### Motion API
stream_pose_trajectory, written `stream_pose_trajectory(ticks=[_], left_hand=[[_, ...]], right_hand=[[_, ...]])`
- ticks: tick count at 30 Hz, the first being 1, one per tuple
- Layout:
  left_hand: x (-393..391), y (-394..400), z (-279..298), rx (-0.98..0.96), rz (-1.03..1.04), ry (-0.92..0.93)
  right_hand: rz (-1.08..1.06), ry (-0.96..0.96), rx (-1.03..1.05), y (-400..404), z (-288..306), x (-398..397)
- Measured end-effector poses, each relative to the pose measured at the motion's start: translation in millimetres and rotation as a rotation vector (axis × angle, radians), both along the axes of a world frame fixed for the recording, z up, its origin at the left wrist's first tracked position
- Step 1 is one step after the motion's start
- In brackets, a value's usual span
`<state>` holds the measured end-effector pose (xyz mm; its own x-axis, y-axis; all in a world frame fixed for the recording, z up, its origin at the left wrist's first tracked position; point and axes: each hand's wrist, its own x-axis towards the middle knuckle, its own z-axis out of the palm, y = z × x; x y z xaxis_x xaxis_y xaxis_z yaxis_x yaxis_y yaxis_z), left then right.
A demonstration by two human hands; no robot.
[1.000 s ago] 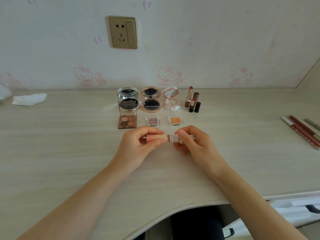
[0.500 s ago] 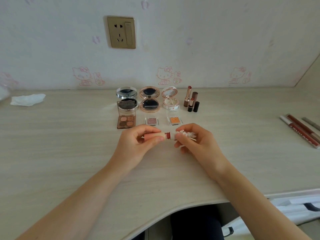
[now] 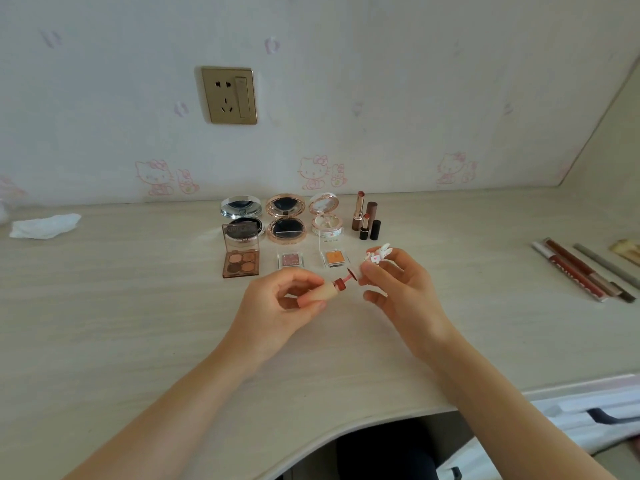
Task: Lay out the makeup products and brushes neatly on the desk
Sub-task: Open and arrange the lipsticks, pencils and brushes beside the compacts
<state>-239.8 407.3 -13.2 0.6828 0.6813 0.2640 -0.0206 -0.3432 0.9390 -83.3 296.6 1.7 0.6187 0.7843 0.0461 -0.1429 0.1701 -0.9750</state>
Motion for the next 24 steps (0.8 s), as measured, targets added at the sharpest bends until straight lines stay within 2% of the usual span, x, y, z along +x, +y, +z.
stream_pose_trajectory(ticks=[5, 10, 14, 19, 24], left_hand=[[19, -12, 6, 0.119, -0.021, 0.075], [44, -28, 12, 0.183, -0.054, 0.051], [63, -36, 12, 0.252, -0.099, 0.05], [78, -39, 2, 0.459, -0.161, 0.112], [85, -40, -12, 0.674, -0.115, 0.173]], right_hand=[[-0.009, -0.058, -0.05, -4, 9, 19], [0.004, -0.028, -0.116, -6, 18, 47], [0.011, -0.108, -0.24, -5, 24, 66], [0.066, -0.29, -0.4, 3, 29, 80], [0.101, -0.425, -0.521, 19, 24, 86]])
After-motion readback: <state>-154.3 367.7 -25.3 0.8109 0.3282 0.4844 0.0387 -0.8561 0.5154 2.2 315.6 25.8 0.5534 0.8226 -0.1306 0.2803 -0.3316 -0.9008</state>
